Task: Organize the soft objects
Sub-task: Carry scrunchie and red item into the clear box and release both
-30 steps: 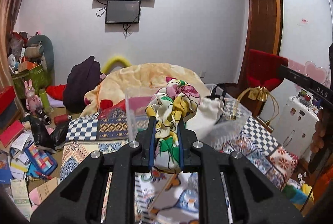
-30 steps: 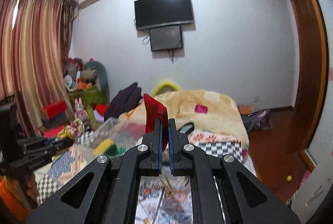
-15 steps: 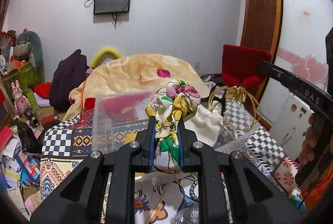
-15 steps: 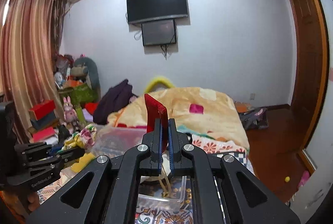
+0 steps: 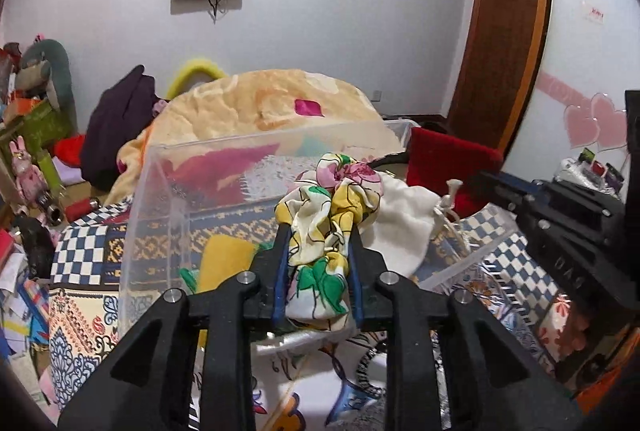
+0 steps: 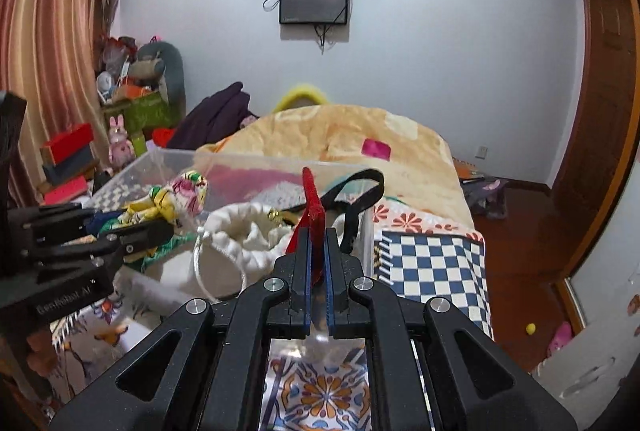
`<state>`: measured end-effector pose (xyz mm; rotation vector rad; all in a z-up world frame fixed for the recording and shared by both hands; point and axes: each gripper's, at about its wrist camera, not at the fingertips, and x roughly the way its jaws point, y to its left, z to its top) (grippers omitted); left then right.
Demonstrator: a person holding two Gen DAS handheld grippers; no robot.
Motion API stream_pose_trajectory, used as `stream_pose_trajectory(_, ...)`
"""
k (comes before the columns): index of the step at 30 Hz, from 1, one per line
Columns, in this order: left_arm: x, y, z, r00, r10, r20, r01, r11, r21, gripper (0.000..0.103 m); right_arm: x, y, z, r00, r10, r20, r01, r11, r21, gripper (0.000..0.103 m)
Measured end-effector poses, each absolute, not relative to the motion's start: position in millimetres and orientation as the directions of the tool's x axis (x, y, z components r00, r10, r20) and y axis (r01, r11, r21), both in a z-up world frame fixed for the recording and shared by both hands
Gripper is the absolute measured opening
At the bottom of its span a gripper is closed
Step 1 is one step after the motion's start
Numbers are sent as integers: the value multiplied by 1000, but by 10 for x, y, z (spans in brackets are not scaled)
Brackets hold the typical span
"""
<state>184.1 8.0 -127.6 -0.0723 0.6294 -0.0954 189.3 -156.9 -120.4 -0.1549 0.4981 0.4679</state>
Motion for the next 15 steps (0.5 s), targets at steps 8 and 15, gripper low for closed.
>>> stream_pose_trajectory(8, 1644, 91, -1161, 820, -118, -560, 74, 992, -100, 49, 1822, -1614, -1099, 748, 422, -512, -504, 863, -25, 7)
stream_pose_trajectory(15, 1375, 152, -985, 847, -132, -515, 84, 990, -116, 60, 1639, -1638, -982, 753, 462, -469, -527, 850, -11, 44)
